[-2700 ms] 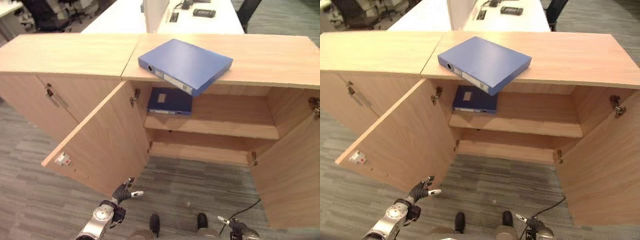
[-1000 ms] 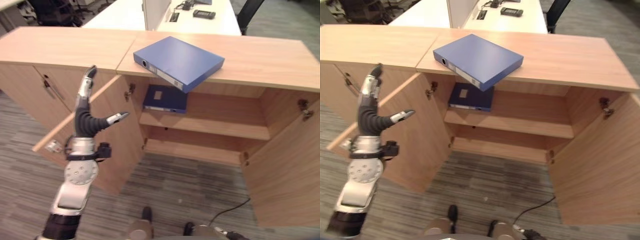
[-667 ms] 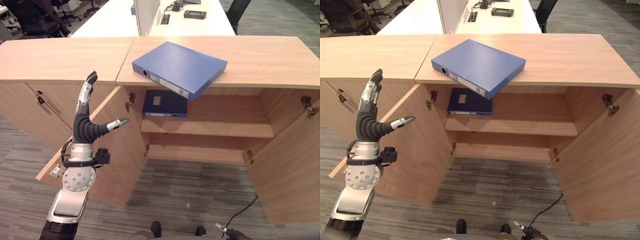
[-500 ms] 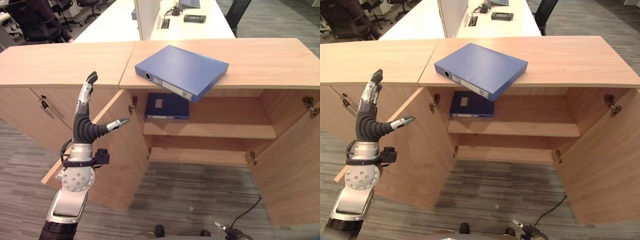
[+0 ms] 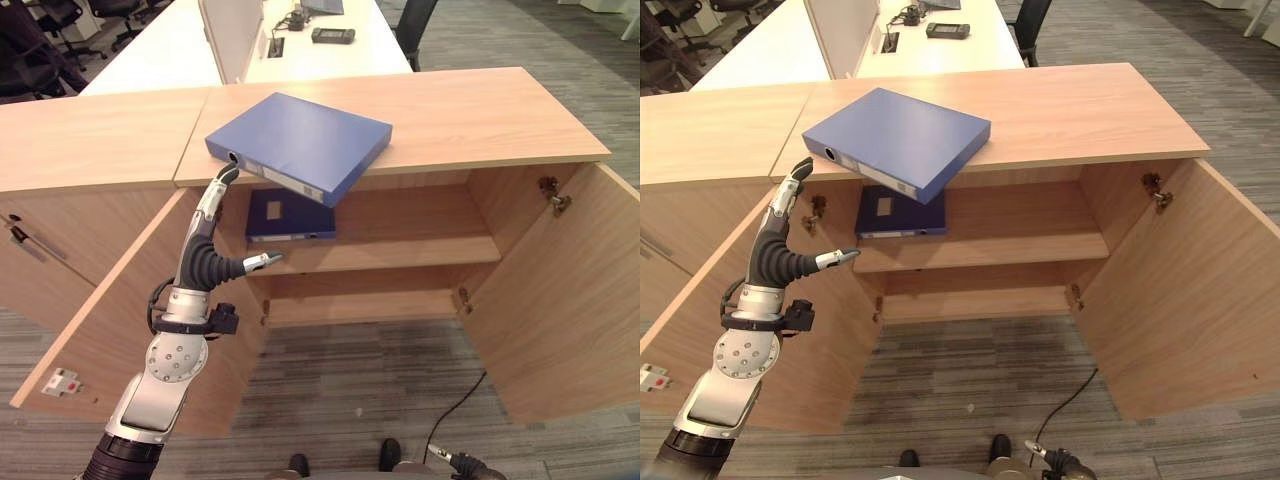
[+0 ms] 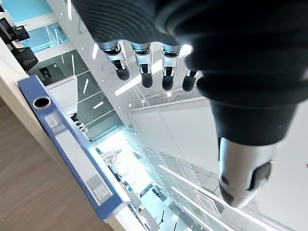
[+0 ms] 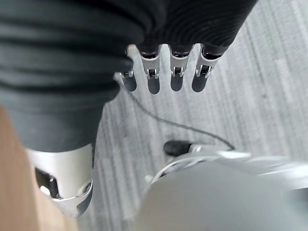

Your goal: Put the empty folder in the office cabinet

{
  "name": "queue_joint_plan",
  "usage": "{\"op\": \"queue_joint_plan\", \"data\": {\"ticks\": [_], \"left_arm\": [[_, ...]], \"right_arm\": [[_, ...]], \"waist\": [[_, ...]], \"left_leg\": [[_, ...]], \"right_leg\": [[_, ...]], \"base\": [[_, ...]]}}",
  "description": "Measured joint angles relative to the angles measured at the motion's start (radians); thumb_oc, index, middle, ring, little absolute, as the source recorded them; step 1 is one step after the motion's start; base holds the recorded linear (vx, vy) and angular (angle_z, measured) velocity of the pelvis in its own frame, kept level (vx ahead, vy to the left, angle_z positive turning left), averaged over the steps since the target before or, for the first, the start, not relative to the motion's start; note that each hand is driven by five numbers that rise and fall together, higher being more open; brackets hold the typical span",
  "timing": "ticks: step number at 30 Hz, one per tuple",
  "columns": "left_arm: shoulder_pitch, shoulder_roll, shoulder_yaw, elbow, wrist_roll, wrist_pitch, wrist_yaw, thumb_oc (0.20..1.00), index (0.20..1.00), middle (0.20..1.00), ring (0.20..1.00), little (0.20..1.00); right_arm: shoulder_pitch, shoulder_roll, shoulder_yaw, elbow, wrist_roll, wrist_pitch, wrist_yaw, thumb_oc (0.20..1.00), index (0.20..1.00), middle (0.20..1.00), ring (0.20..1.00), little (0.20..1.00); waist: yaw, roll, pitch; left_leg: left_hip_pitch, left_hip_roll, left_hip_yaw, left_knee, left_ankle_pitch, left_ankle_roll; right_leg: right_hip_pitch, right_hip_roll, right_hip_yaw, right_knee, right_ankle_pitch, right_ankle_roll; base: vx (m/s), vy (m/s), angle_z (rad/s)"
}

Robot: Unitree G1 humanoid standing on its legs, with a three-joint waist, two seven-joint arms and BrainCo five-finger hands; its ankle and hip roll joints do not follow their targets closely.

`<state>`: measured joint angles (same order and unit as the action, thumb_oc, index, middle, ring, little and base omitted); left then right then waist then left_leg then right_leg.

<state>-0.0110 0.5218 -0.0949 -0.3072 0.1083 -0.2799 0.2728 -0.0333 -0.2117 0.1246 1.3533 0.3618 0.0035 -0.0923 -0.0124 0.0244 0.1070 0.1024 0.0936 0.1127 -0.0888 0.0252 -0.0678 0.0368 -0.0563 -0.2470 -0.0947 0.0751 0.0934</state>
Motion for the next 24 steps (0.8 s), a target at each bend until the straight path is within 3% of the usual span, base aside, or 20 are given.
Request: {"op": "queue_joint_plan", "data": {"ticks": [4,5,6,7,9,12,16,19,20,22,24], "left_arm": [[-0.007,-0.003,-0.004,0.003,-0.002,0.0,-0.001,1.0,1.0,1.0,1.0,1.0],[-0.032,-0.01,-0.016,0.017,-0.004,0.003,-0.001,1.0,1.0,1.0,1.0,1.0],[-0.057,-0.007,-0.026,0.019,-0.003,0.004,-0.001,1.0,1.0,1.0,1.0,1.0],[-0.063,-0.002,-0.023,0.021,-0.003,0.004,0.0,1.0,1.0,1.0,1.0,1.0],[-0.058,0.008,-0.018,0.032,-0.003,0.01,0.002,1.0,1.0,1.0,1.0,1.0],[-0.031,0.003,-0.017,0.031,-0.004,0.013,-0.001,1.0,1.0,1.0,1.0,1.0],[-0.029,-0.006,-0.019,0.031,-0.003,0.014,-0.002,1.0,1.0,1.0,1.0,1.0],[-0.019,-0.006,-0.019,0.029,-0.001,0.015,-0.003,1.0,1.0,1.0,1.0,1.0],[-0.021,-0.002,-0.019,0.029,-0.001,0.017,-0.008,1.0,1.0,1.0,1.0,1.0],[-0.014,0.011,-0.018,0.025,-0.001,0.033,-0.01,1.0,1.0,1.0,1.0,1.0],[-0.006,0.023,-0.018,0.025,-0.001,0.04,-0.024,1.0,1.0,1.0,1.0,1.0]], "right_arm": [[-0.003,-0.005,-0.002,0.011,0.0,-0.001,-0.008,1.0,1.0,1.0,1.0,1.0],[-0.011,-0.003,-0.013,0.014,0.001,-0.003,-0.008,1.0,1.0,1.0,1.0,1.0],[-0.021,0.001,-0.018,0.017,0.001,-0.001,-0.009,1.0,1.0,1.0,1.0,1.0],[-0.03,0.002,-0.018,0.022,0.001,0.0,-0.015,1.0,1.0,1.0,1.0,1.0],[-0.03,-0.004,-0.015,0.026,0.001,0.0,-0.026,1.0,1.0,1.0,1.0,1.0],[-0.034,-0.026,-0.015,0.022,0.0,-0.002,-0.04,1.0,1.0,1.0,1.0,1.0],[-0.03,-0.03,-0.016,0.022,-0.001,-0.001,-0.045,1.0,1.0,1.0,1.0,1.0],[-0.018,-0.03,-0.016,0.021,-0.001,-0.009,-0.045,1.0,1.0,1.0,1.0,1.0],[0.003,-0.031,-0.013,0.02,-0.001,-0.015,-0.046,1.0,1.0,1.0,1.0,1.0],[0.022,0.007,-0.01,0.02,-0.001,-0.013,-0.044,1.0,1.0,1.0,1.0,1.0],[0.011,0.027,-0.004,0.017,-0.009,-0.014,-0.04,1.0,1.0,1.0,1.0,1.0]], "waist": [[0.003,-0.017,0.008],[-0.003,-0.032,0.017],[-0.001,-0.065,0.038],[0.012,-0.086,0.048],[0.031,-0.105,0.06],[0.044,-0.11,0.059],[0.053,-0.069,0.044],[0.049,-0.045,0.029],[0.04,-0.017,0.006],[0.048,-0.046,-0.001],[0.048,-0.048,-0.004]], "left_leg": [[-0.046,0.026,-0.02,0.07,0.006,-0.029],[-0.102,0.018,-0.045,0.16,0.005,-0.034],[-0.177,0.002,-0.06,0.28,0.023,-0.061],[-0.221,-0.004,-0.065,0.345,0.055,-0.079],[-0.236,-0.005,-0.057,0.392,0.087,-0.076],[-0.186,0.001,-0.03,0.176,0.073,-0.054],[-0.155,0.017,-0.067,-0.007,0.088,-0.068],[-0.093,0.014,-0.065,-0.003,0.089,-0.067],[-0.057,0.011,-0.064,-0.002,0.073,-0.023],[-0.057,-0.028,-0.053,-0.002,0.058,0.0],[-0.044,-0.053,-0.034,-0.001,0.048,0.014]], "right_leg": [[0.003,0.03,-0.022,0.011,-0.014,-0.032],[-0.01,0.02,-0.021,0.032,-0.036,-0.05],[-0.011,0.005,-0.021,0.032,-0.046,-0.066],[-0.013,-0.01,-0.017,0.033,-0.049,-0.071],[0.0,-0.017,-0.03,0.028,-0.041,-0.088],[0.023,-0.017,-0.048,0.013,-0.05,-0.111],[0.021,0.017,-0.035,0.001,-0.04,-0.095],[0.054,0.035,-0.024,0.001,-0.047,-0.094],[0.065,0.051,-0.012,0.004,-0.052,-0.079],[0.06,0.014,0.003,0.004,-0.047,-0.06],[0.067,-0.011,0.021,0.006,-0.047,-0.036]], "base": [[0.05,-0.171,0.18],[0.04,-0.163,0.57],[0.03,-0.103,0.68],[0.09,-0.072,0.46],[0.11,-0.006,0.12],[0.14,0.067,0.21],[0.1,0.044,0.0],[0.1,0.066,-0.25],[0.07,0.106,-0.23],[0.07,0.124,-0.15],[0.04,0.084,-0.18]]}}
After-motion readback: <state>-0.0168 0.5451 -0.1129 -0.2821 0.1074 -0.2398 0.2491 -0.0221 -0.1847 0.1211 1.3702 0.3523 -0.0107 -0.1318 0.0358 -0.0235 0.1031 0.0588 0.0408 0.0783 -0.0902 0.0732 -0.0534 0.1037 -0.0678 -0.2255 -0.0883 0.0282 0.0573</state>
